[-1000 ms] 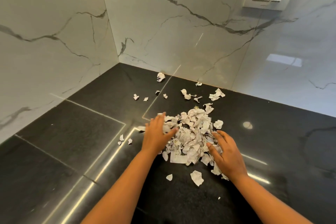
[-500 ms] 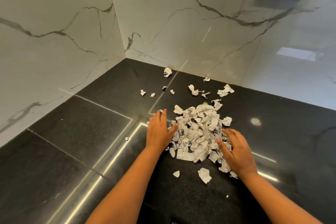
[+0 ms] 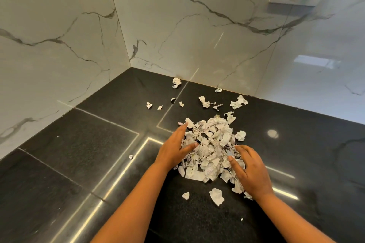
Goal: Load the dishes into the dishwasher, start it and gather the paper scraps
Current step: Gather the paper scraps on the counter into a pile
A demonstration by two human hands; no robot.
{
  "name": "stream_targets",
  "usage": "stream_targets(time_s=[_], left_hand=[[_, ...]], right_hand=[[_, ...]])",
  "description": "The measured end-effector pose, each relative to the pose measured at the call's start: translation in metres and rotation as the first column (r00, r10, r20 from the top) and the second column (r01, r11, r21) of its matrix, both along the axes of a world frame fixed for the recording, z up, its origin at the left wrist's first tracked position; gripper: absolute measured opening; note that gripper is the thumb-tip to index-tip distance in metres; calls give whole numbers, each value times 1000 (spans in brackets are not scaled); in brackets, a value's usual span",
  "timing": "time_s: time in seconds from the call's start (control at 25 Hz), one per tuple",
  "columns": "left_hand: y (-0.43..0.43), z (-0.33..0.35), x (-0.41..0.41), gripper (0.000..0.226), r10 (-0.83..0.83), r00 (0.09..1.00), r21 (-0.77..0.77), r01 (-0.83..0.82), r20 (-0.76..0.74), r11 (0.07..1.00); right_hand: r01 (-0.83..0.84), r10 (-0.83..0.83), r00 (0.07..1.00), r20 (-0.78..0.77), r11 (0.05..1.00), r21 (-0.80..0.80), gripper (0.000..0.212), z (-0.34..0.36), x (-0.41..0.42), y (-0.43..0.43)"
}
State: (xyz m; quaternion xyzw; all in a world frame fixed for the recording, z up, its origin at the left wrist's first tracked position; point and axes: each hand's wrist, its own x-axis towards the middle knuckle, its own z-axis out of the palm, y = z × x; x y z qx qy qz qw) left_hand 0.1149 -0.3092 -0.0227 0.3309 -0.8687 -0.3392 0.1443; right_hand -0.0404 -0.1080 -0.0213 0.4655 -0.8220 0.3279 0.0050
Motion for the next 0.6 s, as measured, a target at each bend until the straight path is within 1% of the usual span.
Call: stream_targets(time_s=[0.04,0.08,0.12,0.2,0.24,0.36,0.44,0.52,0.6], left_hand=[[-4,1,-1,80,27,998,-7,-27,-59,1000],[-11,4,-1,78,101,990,-52,-106,-97,993],[-21,5,-1,78,192,976,-104,-203,-102,974],[-48,10,0,79,327,944,-140,-330,-44,934],[-63,13,2,80,360,933,-137,-355,12,925],[-101,21,0,87,372,913,-189,-341,167,921],[-121,22,-6,93,369,900,-164,-338,232,927],[-134,22,-14,95,376,887,-121,-356,270,927],[-140,18,-22,92,382,884,-156,-352,268,923]], right_hand=[[-5,5,1000,4,1000,-5,69,0,0,0],[-9,9,1000,8,1000,-10,71,0,-1,0],[-13,13,1000,10,1000,-14,73,0,-2,0],[-21,21,1000,4,1000,-22,76,-1,-4,0],[-24,24,1000,-1,999,-23,77,-1,-5,-1],[-33,33,999,-31,999,-17,77,-2,-7,-4],[-36,36,998,-43,999,-8,75,-3,-8,-6],[-28,28,999,-31,1000,8,73,-3,-9,-7],[-25,25,999,-21,1000,8,69,-3,-11,-7]])
